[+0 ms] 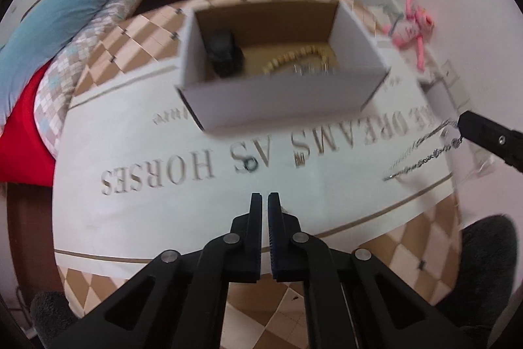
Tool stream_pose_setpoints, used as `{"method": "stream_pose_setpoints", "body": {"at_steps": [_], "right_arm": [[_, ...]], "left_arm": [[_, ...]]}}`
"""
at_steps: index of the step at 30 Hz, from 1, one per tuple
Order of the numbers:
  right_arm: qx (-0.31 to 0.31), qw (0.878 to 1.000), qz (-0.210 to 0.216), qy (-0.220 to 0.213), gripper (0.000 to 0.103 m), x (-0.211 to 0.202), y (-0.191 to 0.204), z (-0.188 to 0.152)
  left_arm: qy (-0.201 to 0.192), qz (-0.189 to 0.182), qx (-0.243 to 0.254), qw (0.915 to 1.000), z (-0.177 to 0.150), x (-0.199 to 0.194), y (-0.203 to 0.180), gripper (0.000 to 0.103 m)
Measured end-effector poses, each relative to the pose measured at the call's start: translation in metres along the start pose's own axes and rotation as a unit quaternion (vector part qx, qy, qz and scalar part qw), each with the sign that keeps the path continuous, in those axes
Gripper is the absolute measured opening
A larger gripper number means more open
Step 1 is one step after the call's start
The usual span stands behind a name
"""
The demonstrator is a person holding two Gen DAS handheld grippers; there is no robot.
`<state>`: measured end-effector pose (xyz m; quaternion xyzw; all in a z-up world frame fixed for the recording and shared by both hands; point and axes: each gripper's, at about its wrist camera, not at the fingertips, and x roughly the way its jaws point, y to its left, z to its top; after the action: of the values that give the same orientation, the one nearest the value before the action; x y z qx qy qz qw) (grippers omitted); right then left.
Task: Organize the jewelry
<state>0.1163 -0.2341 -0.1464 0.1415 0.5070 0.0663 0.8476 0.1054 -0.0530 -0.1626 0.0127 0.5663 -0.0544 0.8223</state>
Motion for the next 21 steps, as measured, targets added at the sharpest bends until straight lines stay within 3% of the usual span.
{"method": "stream_pose_setpoints", "body": {"at_steps": [10, 17, 21], "right_arm": [[-0.038, 0.994, 0.079, -0.057, 0.002, -0.062, 0.049, 0.062], [-0.076, 0.992, 0.079, -0.065, 0.002, -0.050, 0.080, 0.108], [-0.084, 0.993, 0.071, -0.054, 0.002, -0.030, 0.086, 0.122]], "left_arm": [[-0.076, -0.038, -0.035, 0.9958, 0.072, -0.077, 0.031, 0.001], [-0.084, -0.023, -0.033, 0.9957, 0.125, -0.065, 0.041, 0.001], [-0.082, -0.018, -0.039, 0.9957, 0.132, -0.059, 0.048, 0.001]]}}
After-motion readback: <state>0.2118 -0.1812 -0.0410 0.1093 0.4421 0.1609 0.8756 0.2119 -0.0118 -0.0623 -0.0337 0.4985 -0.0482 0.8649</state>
